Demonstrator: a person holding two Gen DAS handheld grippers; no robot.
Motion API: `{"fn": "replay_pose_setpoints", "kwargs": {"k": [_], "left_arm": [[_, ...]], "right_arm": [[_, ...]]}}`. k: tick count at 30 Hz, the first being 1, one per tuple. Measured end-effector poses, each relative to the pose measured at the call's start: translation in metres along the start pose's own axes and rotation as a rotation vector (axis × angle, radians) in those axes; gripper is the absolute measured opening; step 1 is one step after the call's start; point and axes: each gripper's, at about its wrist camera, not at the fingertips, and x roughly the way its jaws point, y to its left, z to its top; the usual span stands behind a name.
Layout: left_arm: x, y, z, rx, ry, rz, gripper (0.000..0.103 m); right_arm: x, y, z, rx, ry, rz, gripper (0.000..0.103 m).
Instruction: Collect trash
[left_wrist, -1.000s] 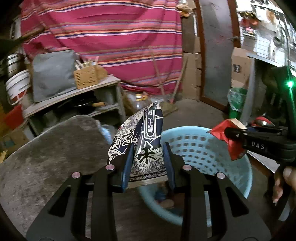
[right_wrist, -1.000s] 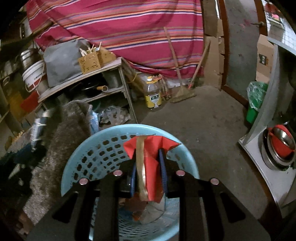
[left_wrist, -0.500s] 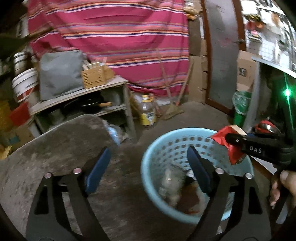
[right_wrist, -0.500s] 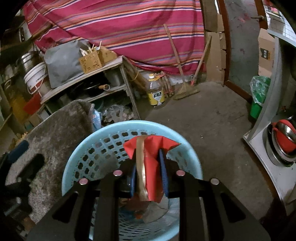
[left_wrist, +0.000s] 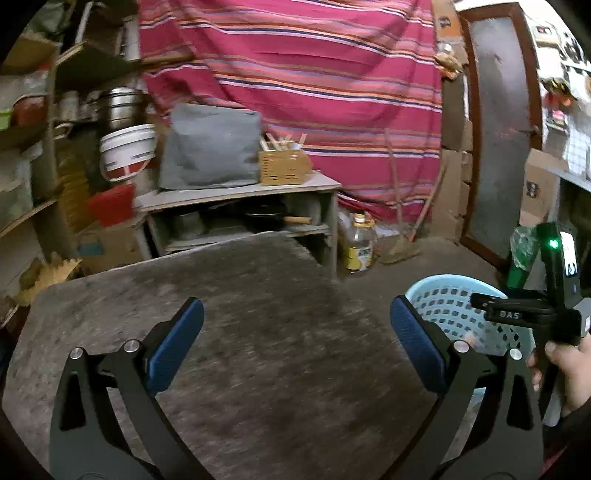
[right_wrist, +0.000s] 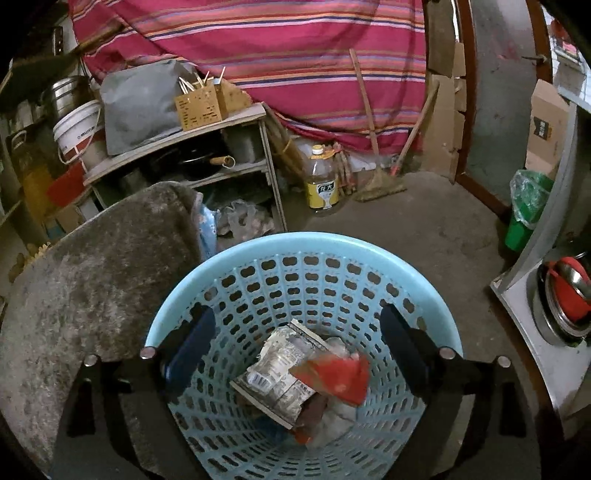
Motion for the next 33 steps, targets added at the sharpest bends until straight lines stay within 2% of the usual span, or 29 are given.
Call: {"fn": "replay_pose_setpoints", "kwargs": {"k": [3, 12, 17, 20, 26, 29, 33], "left_arm": [[-0.017, 0.022, -0.008, -0.01, 0.005, 0.026, 0.098], [-0.08, 0.082, -0.059, -0.025, -0.013, 0.148, 0.098], [-0.114, 0.109, -0.095, -0.041, -0.024, 0.238, 0.098], [-0.129, 0.122, -0.112, -0.055, -0.028, 0.287, 0.098], [-0.148, 0.142, -0.14, -0.072, -0.041, 0.327, 0.098], [-0.152, 0.15, -0.146, -0.105, -0.042, 0.312, 0.098], [-0.159, 0.154, -0.157, -0.108, -0.053, 0.343, 0.098]], "right_arm": [[-0.021, 0.012, -0.011, -0.024, -0.037, -0.008, 0.097], [-0.096, 0.076, -0.049, -0.106, -0.194, 0.133, 0.099], [-0.122, 0.116, -0.095, -0.106, -0.224, 0.212, 0.099], [-0.134, 0.145, -0.121, -0.174, -0.239, 0.214, 0.099], [-0.156, 0.174, -0.15, -0.219, -0.283, 0.224, 0.099], [-0.163, 0.187, -0.164, -0.261, -0.297, 0.234, 0.099], [-0.17, 0.199, -0.175, -0.267, -0.302, 0.289, 0.099]]}}
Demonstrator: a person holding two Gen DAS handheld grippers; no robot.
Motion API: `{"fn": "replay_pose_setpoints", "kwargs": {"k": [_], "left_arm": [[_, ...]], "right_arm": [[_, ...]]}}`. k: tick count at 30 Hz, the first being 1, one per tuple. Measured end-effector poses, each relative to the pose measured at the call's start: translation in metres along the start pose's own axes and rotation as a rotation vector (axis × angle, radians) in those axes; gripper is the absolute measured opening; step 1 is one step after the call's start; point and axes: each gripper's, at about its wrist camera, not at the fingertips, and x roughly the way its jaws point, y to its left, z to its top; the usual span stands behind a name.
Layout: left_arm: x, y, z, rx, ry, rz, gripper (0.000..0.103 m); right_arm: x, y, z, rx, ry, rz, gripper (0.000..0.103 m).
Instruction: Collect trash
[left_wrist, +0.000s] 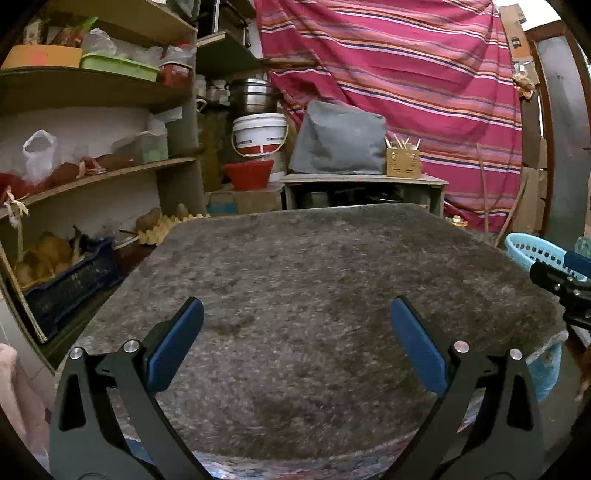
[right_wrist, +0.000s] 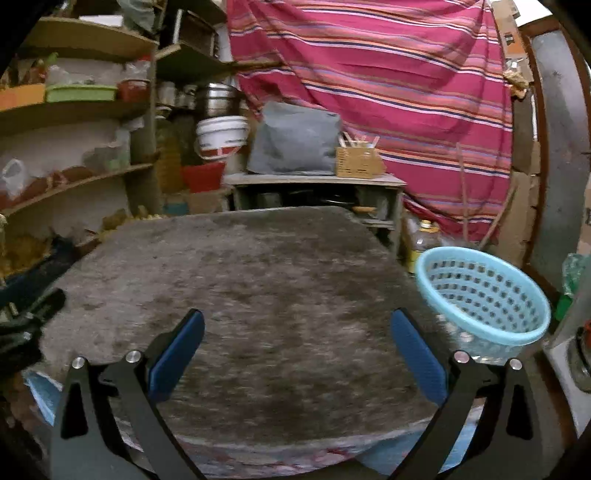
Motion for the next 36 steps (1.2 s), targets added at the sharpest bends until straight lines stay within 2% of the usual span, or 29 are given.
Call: {"fn": "replay_pose_setpoints", "kwargs": {"k": [12, 36], "left_arm": [[-0.001, 0.006, -0.007, 0.0, -0.008, 0.021, 0.098], [-0.006, -0.001, -0.006, 0.014, -0.035, 0.023, 0.098]], "right_arm": [[-0.002, 0.038, -0.011, -0.057, -0.036, 0.031, 0.099], [-0.002, 0.043, -0.007, -0.062, -0.06, -0.002, 0.099]]}}
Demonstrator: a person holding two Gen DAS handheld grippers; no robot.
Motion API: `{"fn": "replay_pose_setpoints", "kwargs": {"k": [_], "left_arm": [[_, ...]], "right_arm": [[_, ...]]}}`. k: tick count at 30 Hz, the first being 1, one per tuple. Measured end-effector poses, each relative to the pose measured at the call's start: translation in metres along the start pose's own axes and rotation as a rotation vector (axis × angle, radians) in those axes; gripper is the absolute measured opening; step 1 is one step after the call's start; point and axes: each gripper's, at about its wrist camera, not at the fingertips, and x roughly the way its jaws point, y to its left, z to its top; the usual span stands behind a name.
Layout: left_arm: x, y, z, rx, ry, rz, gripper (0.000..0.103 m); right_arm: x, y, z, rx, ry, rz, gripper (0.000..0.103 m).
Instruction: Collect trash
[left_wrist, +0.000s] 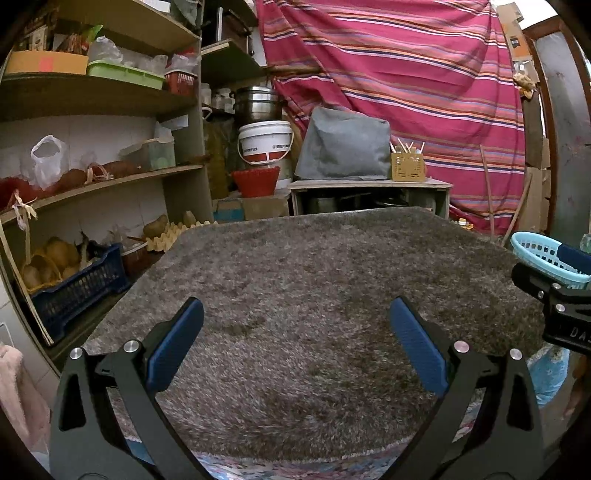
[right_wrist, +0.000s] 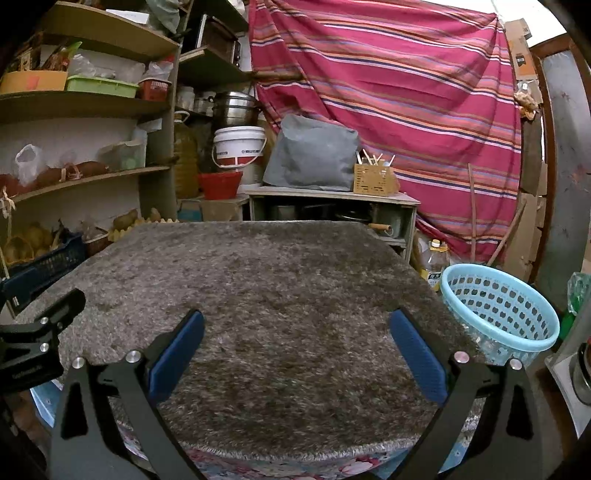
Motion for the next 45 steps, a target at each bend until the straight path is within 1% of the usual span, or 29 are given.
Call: {"fn": "replay_pose_setpoints", "kwargs": {"k": [12, 24, 45], "left_arm": [[0.0, 0.0, 0.001, 0.002, -0.004, -0.001, 0.098], [-0.001, -0.001, 0.003, 0.004, -0.008, 0.0, 0.098], [0.0, 0.002, 0.006, 0.008, -0.023, -0.004, 0.098]], "right_arm": [[-0.001, -0.002, 0.001, 0.002, -0.01, -0.009, 0.099], [-0.003, -0.012, 0.005, 0.012, -0.02, -0.027, 0.099], [-0.004, -0.014, 0.007, 0.012, -0.018, -0.01, 0.099]]}}
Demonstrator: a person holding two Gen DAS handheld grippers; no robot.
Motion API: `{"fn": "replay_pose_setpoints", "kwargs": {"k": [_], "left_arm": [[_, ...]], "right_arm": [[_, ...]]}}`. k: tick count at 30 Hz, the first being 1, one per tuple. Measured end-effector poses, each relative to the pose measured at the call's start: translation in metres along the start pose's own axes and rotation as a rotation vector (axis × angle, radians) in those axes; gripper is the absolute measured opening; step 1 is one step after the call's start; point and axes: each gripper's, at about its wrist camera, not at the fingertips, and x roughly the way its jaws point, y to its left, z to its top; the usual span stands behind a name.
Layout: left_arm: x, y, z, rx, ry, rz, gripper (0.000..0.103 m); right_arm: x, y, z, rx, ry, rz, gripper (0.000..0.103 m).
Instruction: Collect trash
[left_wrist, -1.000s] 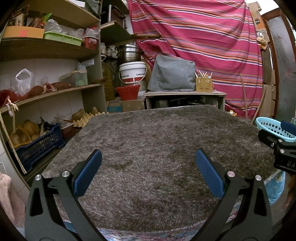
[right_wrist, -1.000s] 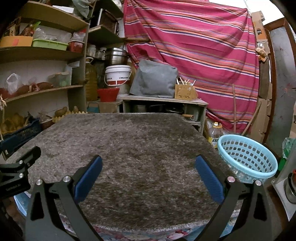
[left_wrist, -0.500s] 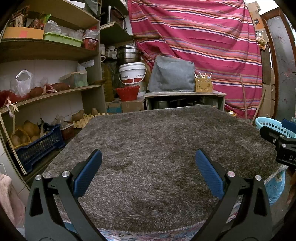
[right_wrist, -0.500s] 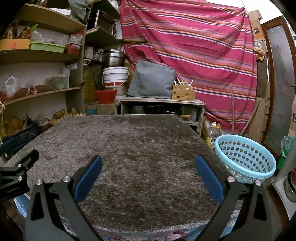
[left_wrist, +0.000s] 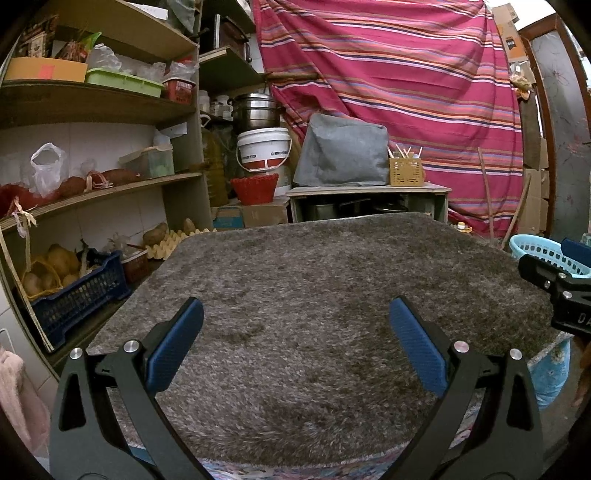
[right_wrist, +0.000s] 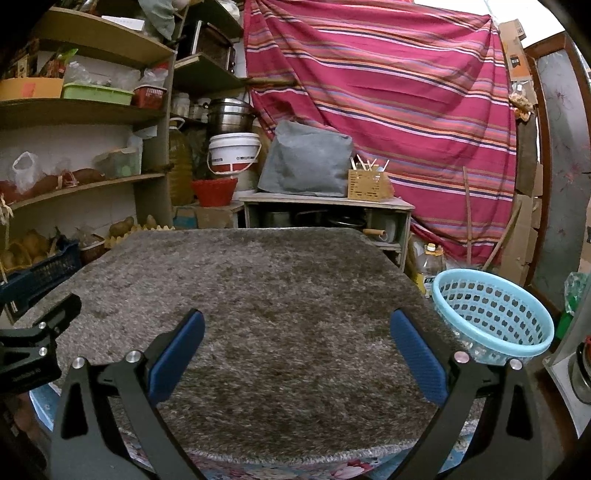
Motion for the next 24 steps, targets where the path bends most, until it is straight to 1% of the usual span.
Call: {"fn": "replay_pose_setpoints", "kwargs": {"k": [24], "left_arm": [[0.002, 0.0046, 0.002, -0.002, -0.006, 0.004, 0.098]], "right_arm": [[0.0034, -0.0001, -0.001, 0.002, 0.008, 0.013, 0.099]]}}
